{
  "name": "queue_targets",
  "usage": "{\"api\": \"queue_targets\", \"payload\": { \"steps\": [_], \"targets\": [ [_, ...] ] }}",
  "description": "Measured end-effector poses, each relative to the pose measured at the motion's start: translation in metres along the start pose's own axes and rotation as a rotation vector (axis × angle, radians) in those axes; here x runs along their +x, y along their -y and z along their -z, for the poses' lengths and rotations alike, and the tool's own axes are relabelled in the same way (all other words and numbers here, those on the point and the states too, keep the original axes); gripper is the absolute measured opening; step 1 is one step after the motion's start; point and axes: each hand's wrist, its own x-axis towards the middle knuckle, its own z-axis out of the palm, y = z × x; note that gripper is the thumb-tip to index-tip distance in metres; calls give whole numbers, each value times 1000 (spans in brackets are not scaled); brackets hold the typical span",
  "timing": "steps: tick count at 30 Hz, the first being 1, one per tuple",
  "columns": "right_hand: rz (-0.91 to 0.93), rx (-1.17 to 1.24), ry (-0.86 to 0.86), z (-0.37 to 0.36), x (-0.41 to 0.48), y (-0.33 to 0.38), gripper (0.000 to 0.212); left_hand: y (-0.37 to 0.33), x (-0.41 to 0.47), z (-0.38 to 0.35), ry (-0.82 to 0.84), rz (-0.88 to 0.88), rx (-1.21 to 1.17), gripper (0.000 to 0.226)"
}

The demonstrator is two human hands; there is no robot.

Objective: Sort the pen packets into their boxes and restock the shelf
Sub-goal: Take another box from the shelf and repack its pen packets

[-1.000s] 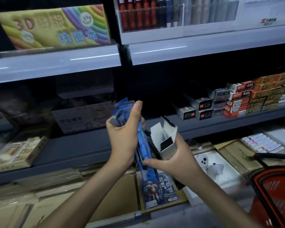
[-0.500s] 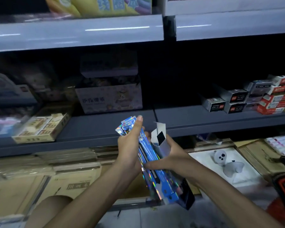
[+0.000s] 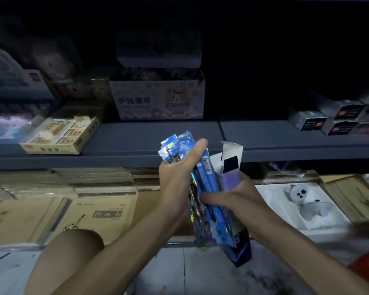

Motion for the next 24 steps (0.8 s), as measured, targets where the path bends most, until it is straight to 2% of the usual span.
{"api": "queue_targets", "payload": {
  "steps": [3, 6, 8, 12, 17, 20, 22, 24],
  "targets": [
    [17, 11, 6, -1, -2, 5, 46, -3, -7, -1, 77, -62, 28, 29],
    [25, 33, -8, -3, -3, 8, 40, -5, -13, 0, 106, -96, 23, 30],
    [25, 50, -7, -3, -3, 9, 41, -6, -15, 0, 116, -112, 66, 23],
    [16, 67, 20, -6, -2, 7, 59, -11, -18, 1, 131, -78, 116, 14],
    [15, 139, 139, -7, -10, 17, 71, -19, -16, 11, 76, 6, -48, 11],
    [5, 272, 122, -8, -11, 28, 76, -25, -9, 15, -19, -9, -80, 11],
    [32, 284, 101, -3, -8, 37, 70, -29, -7, 19, -56, 22, -147, 6],
    [61, 191, 21, 5, -4, 47, 54, -33, -4, 25, -98, 38, -170, 7]
  ]
}}
